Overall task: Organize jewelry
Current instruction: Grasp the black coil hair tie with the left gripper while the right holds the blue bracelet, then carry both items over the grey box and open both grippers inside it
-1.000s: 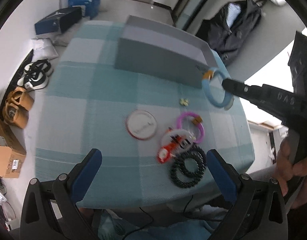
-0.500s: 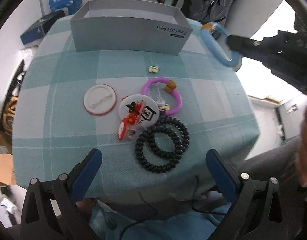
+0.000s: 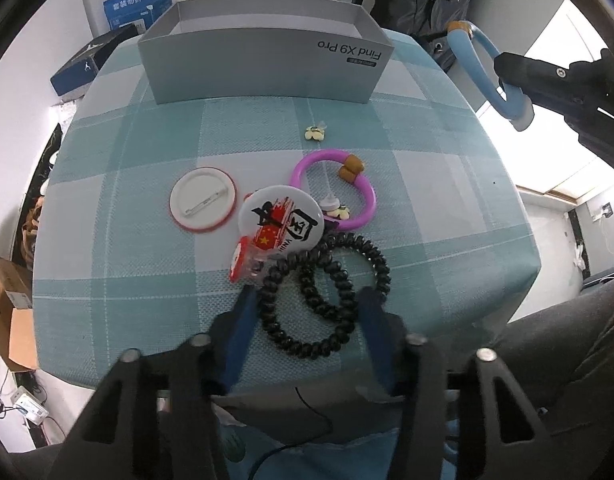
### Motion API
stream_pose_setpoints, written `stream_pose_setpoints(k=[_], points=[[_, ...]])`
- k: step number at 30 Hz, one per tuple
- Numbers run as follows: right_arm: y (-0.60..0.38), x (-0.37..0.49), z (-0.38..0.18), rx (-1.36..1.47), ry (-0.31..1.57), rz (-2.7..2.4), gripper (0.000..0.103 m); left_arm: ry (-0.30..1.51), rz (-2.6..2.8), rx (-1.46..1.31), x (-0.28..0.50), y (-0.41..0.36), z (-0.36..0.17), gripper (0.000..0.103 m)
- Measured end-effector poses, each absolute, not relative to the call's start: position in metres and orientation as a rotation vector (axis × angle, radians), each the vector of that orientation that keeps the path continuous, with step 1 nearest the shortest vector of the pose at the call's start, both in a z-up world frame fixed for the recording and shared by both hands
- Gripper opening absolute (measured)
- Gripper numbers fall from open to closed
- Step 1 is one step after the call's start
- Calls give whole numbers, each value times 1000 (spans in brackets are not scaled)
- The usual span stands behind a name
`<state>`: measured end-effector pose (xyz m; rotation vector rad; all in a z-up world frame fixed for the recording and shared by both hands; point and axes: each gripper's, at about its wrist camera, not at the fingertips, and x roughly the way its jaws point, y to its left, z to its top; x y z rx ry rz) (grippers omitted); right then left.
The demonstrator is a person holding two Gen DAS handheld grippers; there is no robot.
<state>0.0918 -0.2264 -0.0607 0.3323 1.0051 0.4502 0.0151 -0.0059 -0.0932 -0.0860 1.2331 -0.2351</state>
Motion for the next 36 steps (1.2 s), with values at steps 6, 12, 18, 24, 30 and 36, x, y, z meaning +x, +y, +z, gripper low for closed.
stream_pose_setpoints(k=[6,12,18,24,30,36], points=[[-226,91,-59,337,1001,449,7,1228,-244,-96,14,-3,-89,39],[-227,91,-59,344,1003,447,7,1224,-262,-143,10,-2,-84,38],[-227,91,-58,348,1004,446,7,1194,-300,-195,8,5,-63,38],[-227,91,-56,367,1003,452,7,1136,-300,-231,7,20,-40,38],[-225,92,-54,407,1014,478,7,1078,-233,-238,25,29,-19,38],[-219,110,-30,392,998,502,7,1035,-209,-267,70,41,1,38]])
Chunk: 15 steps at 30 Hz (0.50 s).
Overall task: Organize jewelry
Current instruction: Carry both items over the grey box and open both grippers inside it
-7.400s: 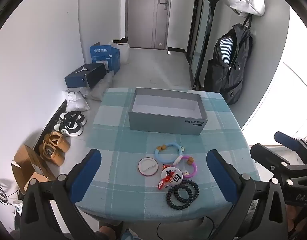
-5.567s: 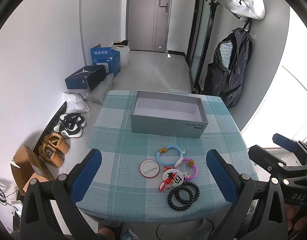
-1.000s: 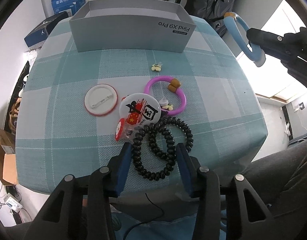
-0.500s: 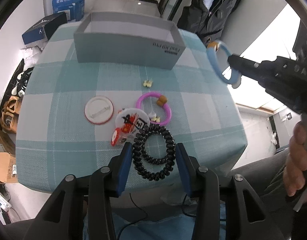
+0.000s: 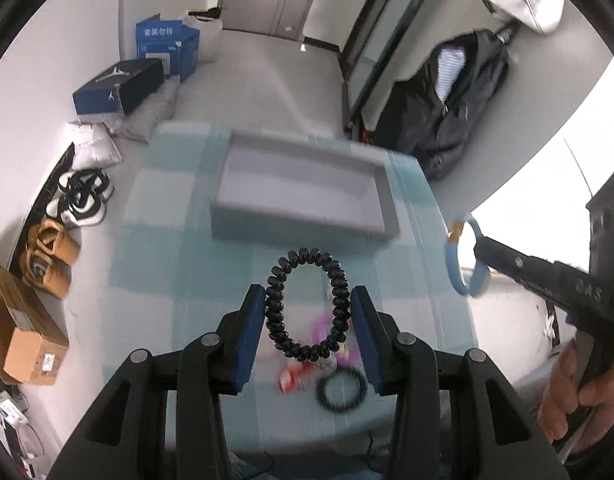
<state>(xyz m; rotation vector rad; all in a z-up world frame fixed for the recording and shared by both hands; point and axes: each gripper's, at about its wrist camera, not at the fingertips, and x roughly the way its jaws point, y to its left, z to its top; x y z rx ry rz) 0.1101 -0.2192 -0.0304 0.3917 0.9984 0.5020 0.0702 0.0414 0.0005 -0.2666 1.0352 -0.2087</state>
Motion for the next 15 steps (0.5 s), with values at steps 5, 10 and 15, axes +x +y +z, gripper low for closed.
stream_pose_setpoints(k=[5,10,15], points=[[-208,143,-15,368,995,517,7,1019,-213,-282,114,42,12,38],[-186,182,-16,328,1007,546,7,1019,-206,-279,144,42,3,38],[-165,218,-32,291,1039,565,7,1082,-228,-325,172,43,-21,38]])
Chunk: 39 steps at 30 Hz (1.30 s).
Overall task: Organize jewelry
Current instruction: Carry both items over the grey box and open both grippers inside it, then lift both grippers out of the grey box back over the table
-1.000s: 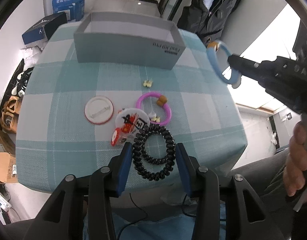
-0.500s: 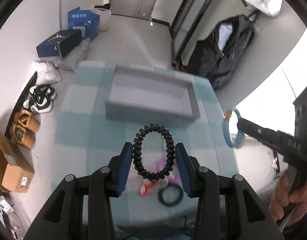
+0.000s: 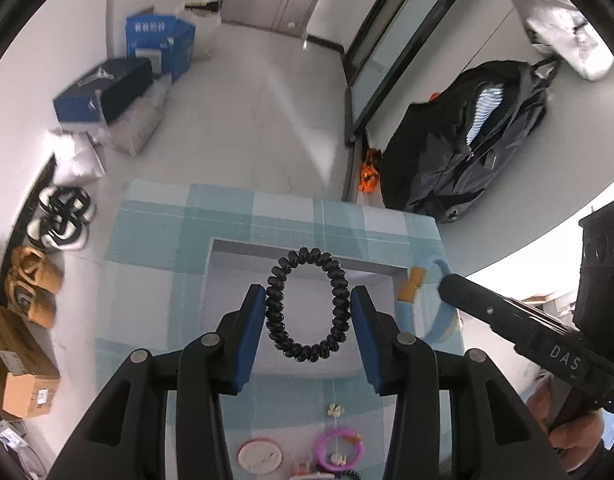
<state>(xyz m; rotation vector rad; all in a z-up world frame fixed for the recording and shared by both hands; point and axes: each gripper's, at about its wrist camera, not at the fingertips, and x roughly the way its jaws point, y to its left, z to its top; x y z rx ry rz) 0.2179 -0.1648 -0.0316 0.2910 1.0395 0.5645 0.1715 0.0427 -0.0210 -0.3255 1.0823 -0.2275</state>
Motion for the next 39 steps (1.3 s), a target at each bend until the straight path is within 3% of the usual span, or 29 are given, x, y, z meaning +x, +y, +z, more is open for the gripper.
stream_pose_setpoints(k=[15,22,25,27,28,39], points=[[-148,250,-75,280,1158,561,7,1178,-261,-370,197,46,-54,38],[-148,247,-77,260,1174,542,11,1191,-292,-406,199,50,-53,48],[-148,247,-77,253,1168,538,25,1157,-276,-379,193,50,-47,83],[-149,245,-74,255,1150,534,52,1140,-271,-384,191,51,-45,84],[-150,243,-72,260,1136,532,55,1140,-275,-387,190,52,-44,84],[-168,219,-41,279,1011,531,65,1071,-187,-392,163,66,-24,84]])
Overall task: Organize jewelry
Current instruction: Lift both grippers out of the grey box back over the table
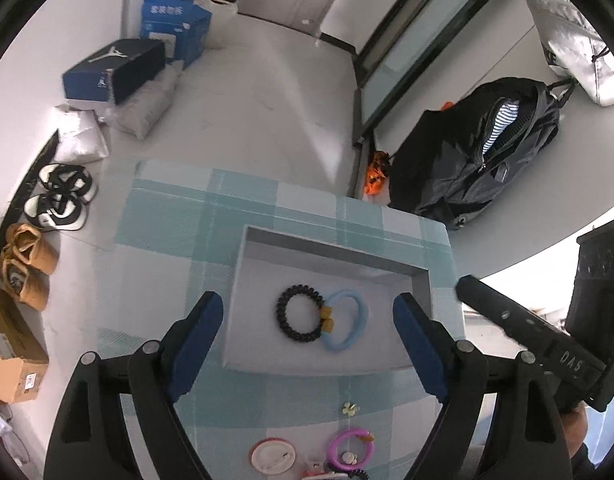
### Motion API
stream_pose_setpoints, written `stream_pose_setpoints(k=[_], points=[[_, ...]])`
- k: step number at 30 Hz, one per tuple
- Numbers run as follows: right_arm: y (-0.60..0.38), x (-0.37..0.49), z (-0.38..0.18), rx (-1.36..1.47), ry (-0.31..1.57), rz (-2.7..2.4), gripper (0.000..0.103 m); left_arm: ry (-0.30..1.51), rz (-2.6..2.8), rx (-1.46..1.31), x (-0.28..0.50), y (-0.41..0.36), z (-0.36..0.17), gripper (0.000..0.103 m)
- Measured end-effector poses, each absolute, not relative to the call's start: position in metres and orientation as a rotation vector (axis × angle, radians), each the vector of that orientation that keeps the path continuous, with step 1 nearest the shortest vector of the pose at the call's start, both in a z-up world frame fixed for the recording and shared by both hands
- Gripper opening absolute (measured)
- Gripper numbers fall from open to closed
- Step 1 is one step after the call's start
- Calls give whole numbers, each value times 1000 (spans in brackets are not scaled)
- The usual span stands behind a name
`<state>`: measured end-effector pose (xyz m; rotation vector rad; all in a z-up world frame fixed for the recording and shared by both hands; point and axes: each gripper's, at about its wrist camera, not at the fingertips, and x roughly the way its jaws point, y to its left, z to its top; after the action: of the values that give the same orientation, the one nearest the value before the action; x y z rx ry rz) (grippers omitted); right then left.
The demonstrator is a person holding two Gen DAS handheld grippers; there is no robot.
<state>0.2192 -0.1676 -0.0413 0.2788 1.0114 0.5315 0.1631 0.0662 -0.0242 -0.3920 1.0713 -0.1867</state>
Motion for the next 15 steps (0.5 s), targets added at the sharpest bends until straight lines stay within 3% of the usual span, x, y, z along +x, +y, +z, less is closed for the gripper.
stream_pose_setpoints(k=[11,15], points=[[-180,176,-20,281,922,545,85,991,-93,-283,97,57,-14,84],[-179,151,-24,264,914,549,87,982,-76,-283,77,58,-16,84]])
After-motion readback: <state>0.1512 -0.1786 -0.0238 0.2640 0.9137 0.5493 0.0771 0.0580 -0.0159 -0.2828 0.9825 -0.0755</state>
